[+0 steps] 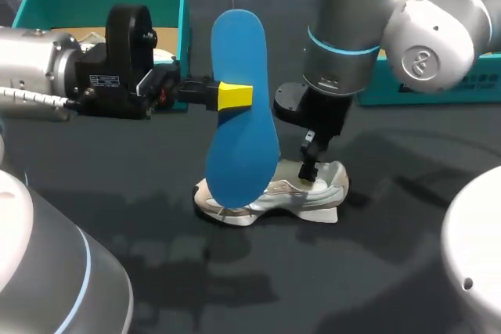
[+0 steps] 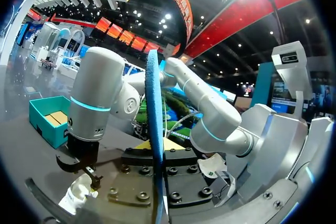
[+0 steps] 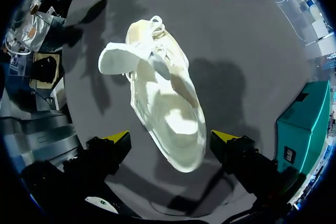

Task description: Take the shoe out of the shoebox, open the shoe tongue, remove and reinsert the insole, then place the shoe into the shoebox

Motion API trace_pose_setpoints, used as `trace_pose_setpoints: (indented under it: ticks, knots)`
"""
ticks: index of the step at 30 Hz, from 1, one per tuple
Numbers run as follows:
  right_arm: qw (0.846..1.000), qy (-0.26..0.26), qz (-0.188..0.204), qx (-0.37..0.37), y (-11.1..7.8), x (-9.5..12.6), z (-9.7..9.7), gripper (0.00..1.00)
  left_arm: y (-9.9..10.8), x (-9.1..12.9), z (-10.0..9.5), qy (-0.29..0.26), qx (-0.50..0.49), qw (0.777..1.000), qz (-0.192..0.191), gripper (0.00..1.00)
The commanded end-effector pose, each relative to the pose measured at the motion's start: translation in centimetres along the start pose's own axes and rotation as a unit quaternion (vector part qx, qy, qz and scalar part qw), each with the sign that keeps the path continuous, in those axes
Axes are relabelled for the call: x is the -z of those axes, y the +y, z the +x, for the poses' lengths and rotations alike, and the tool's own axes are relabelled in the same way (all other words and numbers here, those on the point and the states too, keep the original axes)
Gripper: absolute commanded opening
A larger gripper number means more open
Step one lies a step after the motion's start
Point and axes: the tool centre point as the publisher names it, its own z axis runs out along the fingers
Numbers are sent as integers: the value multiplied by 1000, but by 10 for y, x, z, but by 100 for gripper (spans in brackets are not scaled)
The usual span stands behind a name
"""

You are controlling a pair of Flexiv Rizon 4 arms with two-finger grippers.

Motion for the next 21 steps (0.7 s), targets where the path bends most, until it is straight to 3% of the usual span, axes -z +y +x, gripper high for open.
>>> trace_pose_setpoints:
  ticks: [1,14,21]
  knots:
    - [999,-5,48,7,12,-1,-3,100,0,-2,-1,1,0,1000,0,0]
    - [997,-16,43,58,35,-21,-23,100,0,-2,-1,1,0,1000,0,0]
    - [996,-22,36,79,36,-38,-29,100,0,-2,-1,1,0,1000,0,0]
